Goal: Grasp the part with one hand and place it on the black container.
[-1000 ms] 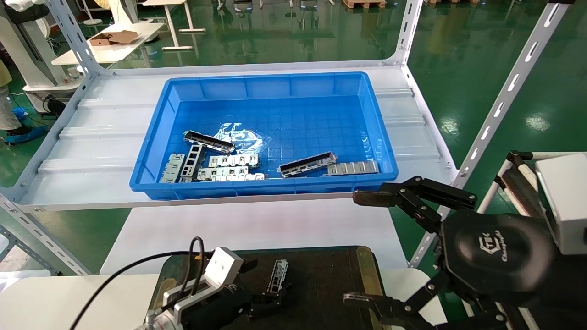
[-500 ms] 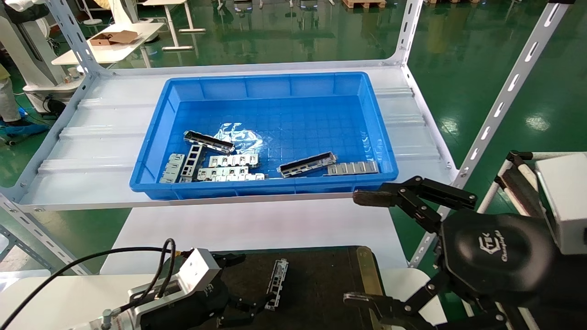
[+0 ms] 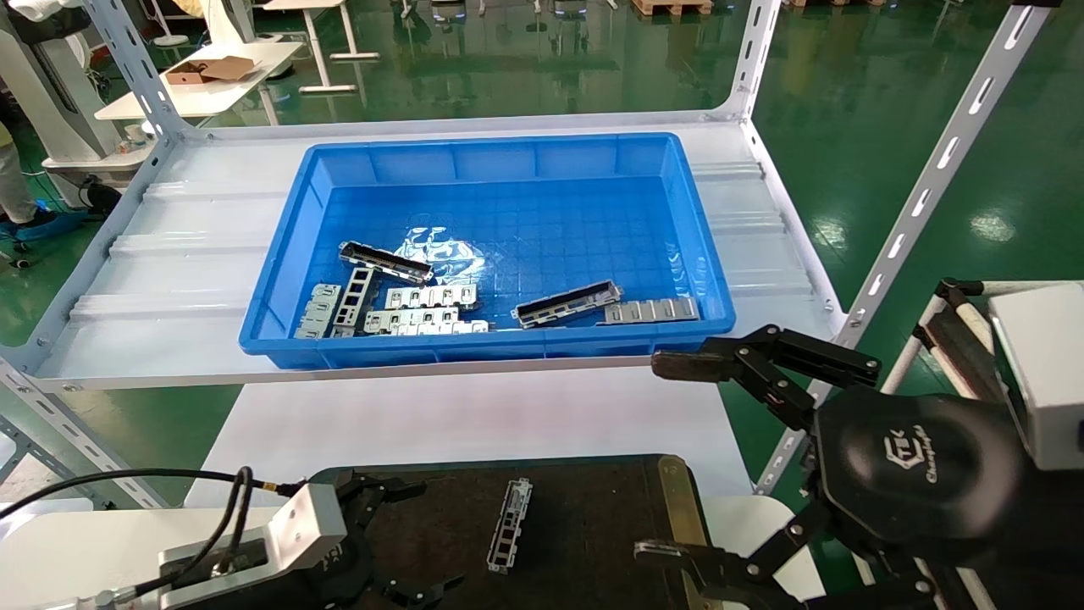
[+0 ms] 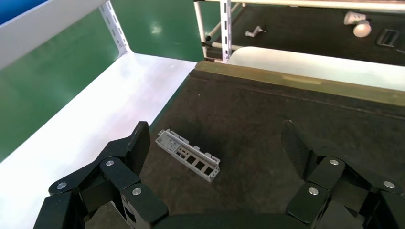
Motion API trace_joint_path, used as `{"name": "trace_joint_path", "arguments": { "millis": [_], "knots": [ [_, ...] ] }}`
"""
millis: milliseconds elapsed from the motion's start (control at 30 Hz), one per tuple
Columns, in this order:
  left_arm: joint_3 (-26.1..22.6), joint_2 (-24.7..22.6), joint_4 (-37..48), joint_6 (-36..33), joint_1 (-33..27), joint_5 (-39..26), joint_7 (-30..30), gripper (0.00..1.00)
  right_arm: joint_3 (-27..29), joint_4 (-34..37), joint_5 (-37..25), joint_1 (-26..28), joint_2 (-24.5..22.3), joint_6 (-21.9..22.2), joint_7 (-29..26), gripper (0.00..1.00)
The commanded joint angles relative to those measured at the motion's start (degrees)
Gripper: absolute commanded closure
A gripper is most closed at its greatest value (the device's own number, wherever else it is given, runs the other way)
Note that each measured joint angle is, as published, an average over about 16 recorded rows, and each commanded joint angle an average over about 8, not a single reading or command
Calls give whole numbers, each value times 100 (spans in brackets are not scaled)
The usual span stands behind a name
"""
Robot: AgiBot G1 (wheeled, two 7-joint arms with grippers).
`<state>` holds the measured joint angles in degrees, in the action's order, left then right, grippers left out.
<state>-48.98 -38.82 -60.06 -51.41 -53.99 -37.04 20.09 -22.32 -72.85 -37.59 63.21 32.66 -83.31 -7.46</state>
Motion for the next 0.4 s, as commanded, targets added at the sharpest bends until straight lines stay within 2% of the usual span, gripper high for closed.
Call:
{"name": "trace_joint_path", "arguments": {
  "millis": [33, 400],
  "knots": [
    [28, 44, 130, -237, -58, 3, 121, 0, 0, 0, 0, 0, 0, 0, 0, 0],
    [38, 131, 563, -988, -323, 22, 209, 0, -1, 0, 0, 0, 0, 0, 0, 0]
  ]
}}
